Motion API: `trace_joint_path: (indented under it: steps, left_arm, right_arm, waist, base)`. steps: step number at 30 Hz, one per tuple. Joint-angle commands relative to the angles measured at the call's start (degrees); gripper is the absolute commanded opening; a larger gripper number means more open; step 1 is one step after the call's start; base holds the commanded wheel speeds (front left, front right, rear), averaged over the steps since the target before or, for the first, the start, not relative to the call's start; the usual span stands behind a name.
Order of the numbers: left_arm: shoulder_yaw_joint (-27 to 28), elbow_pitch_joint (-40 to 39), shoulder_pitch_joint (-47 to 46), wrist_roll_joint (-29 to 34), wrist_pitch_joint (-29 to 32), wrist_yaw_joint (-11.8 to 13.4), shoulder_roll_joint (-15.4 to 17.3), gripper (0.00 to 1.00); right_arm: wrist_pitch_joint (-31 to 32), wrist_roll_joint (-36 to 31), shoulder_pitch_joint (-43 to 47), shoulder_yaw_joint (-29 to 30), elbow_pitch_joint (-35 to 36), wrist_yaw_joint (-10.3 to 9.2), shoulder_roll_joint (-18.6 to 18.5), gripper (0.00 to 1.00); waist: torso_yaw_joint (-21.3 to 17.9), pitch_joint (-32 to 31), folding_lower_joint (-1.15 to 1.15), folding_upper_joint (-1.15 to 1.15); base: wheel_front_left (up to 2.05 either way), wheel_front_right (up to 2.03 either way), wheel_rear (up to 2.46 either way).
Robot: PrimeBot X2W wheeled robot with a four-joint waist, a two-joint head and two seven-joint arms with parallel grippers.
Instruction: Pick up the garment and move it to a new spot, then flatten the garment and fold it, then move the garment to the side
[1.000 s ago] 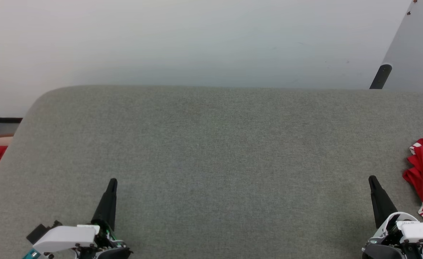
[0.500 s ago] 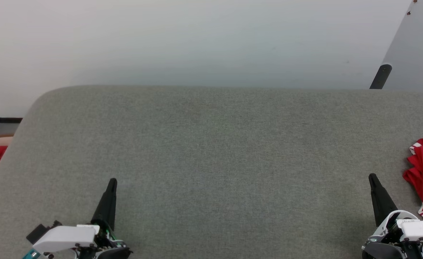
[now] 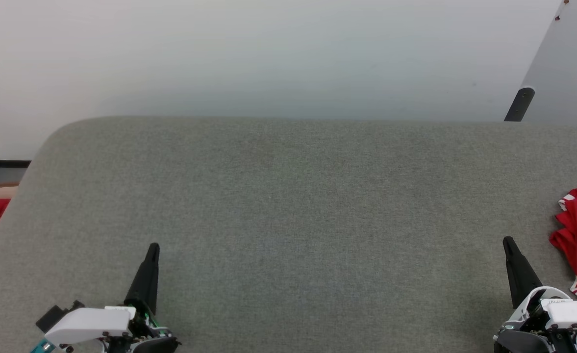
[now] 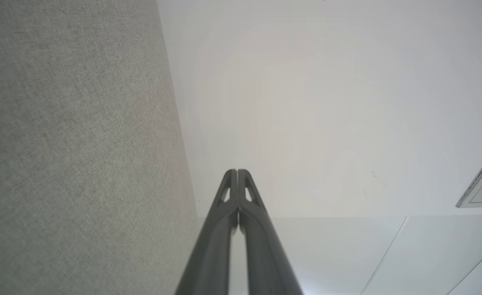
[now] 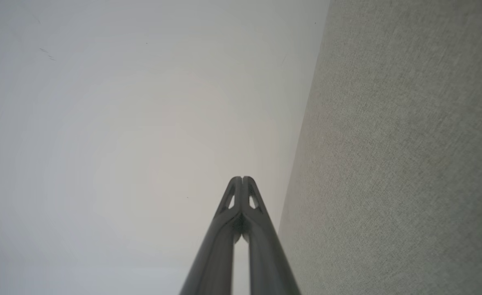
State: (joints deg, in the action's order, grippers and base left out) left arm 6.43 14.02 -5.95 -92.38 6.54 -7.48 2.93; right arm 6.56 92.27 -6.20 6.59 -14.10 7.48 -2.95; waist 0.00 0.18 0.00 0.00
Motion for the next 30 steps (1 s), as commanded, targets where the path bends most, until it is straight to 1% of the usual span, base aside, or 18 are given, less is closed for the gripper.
trace_joint_path:
  steps: [1,30]
  left_arm:
    - [0.18,0.07,-0.62,-0.11,0.14,-0.02,-0.08,0.0]
    - [0.22,0.07,-0.63,-0.06,0.18,-0.02,-0.1,0.0]
  right_arm:
    - [0.05,0.23,-0.16,-0.03,-0.01,0.02,0.19,0.0]
    - [0.03,0.25,-0.16,-0.06,0.0,0.02,0.2,0.0]
  waist:
    - [0.0,0.0,0.0,0.0]
    - [0.0,0.0,0.0,0.0]
  base:
    - [0.0,0.0,0.0]
    - [0.0,0.0,0.0]
